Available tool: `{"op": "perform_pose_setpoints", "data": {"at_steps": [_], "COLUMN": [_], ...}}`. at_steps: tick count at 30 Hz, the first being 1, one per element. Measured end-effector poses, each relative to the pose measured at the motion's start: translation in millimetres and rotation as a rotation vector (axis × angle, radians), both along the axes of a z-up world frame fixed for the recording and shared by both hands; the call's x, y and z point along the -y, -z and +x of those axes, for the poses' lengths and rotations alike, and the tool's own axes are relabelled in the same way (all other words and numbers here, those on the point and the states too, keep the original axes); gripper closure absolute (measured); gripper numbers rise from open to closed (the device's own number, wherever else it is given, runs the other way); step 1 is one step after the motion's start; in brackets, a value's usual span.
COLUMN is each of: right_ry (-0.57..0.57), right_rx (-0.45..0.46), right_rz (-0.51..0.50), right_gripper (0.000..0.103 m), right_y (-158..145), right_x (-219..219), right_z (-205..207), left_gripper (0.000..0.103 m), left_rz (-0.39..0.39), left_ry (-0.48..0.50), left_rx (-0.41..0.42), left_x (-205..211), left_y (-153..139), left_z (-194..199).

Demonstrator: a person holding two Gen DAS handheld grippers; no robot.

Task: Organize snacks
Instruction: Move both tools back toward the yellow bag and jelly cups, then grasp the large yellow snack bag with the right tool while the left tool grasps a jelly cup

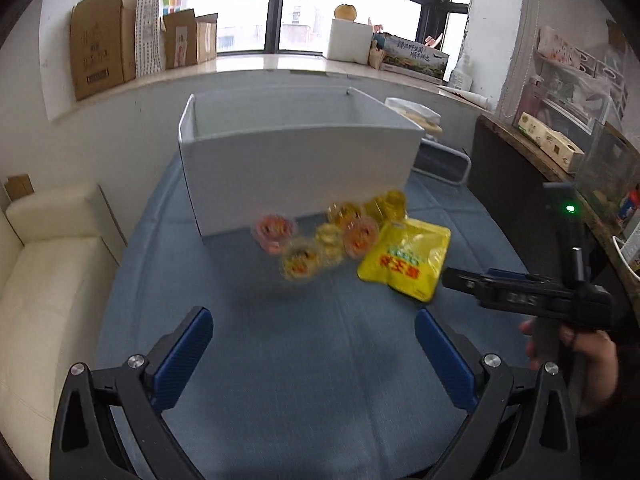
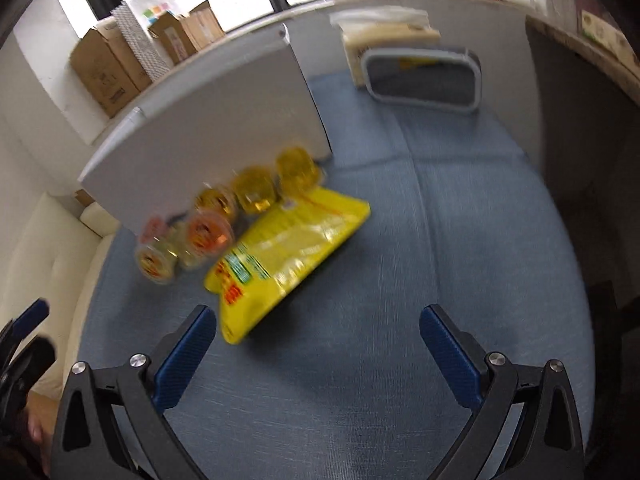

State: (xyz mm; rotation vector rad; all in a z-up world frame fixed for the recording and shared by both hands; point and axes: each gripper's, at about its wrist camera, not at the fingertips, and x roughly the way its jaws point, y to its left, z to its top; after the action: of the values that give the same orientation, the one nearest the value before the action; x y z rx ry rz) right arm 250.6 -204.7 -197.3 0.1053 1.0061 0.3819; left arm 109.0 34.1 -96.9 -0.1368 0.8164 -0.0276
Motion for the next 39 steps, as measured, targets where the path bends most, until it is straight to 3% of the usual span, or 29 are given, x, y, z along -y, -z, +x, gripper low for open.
{"op": "perform_pose_setpoints", "data": {"at_steps": [10,15,22,30,39], "right_ry": [0.034,0.044,-0.006,0.055,0.013], "right_rx": [0.026,0.061,0.077,0.087,0.087], "right_rz": [-0.14,-0.279,-0.282,-0.302,-0.311], "right_gripper": [0.0,0.0,0.0,0.0,0.0], "right_y": [11,17,20,13,18], "right_x": [-69,-106,-76,-19,-44], "right_z": [20,30,28,19,45], "left_gripper": [0.0,0.0,0.0,0.0,0.0], "left_rz": [-0.057,-0.062,-0.082,-0.074,-0.04], "left_ry": [-0.018,-0.019,-0.014,0.016,0.042], "left_rx": [-0.017,-0.024,-0.027,-0.029,-0.032], "left_x": [-8,-15,-19,-5,8], "left_y": [11,13,20,22,20], "left_z": [-10,-9,-6,-1,2]}}
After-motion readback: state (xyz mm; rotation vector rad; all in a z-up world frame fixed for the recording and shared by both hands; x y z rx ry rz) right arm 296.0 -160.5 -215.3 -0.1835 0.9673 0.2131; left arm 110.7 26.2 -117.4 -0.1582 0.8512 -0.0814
